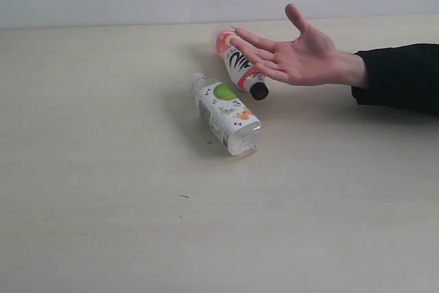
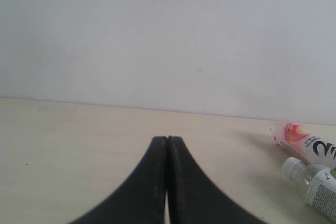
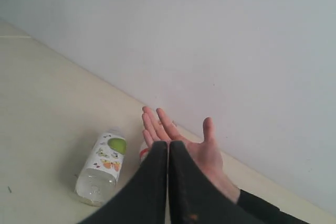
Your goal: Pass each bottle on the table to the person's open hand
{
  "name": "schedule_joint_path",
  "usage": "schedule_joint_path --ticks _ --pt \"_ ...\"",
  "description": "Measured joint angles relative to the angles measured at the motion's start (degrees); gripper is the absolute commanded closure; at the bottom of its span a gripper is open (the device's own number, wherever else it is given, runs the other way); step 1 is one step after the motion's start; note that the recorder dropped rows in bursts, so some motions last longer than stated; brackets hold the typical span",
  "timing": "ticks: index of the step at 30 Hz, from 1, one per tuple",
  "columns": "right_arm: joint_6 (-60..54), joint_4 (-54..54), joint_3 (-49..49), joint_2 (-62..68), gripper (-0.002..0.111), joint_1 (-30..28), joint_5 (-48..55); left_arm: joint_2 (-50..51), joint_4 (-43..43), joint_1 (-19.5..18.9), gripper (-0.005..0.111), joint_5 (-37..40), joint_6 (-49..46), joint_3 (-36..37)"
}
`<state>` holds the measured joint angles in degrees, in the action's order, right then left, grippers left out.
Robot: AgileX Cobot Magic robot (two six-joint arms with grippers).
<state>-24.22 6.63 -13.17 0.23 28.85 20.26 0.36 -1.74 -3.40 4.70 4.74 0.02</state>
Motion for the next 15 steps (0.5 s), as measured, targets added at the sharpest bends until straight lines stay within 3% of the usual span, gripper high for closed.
schedule_joint_path --ticks 3,7,11,15 --pt "6.1 -3.4 -4.2 0.0 0.105 0.0 0.4 0.0 0.0 0.0 0.107 0.0 0.0 0.0" --pt "23.6 -13.7 -9.1 4.9 0.105 0.0 4.4 0.0 0.0 0.0 0.107 0.0 0.0 0.0" --pt "34.0 -17.9 -14.6 21.7 0.105 0.0 16.7 0.0 0.0 0.0 0.107 0.0 0.0 0.0" --pt "28.4 -10.7 -22.7 45.5 0.106 0.1 25.1 0.0 0.0 0.0 0.107 0.0 0.0 0.0"
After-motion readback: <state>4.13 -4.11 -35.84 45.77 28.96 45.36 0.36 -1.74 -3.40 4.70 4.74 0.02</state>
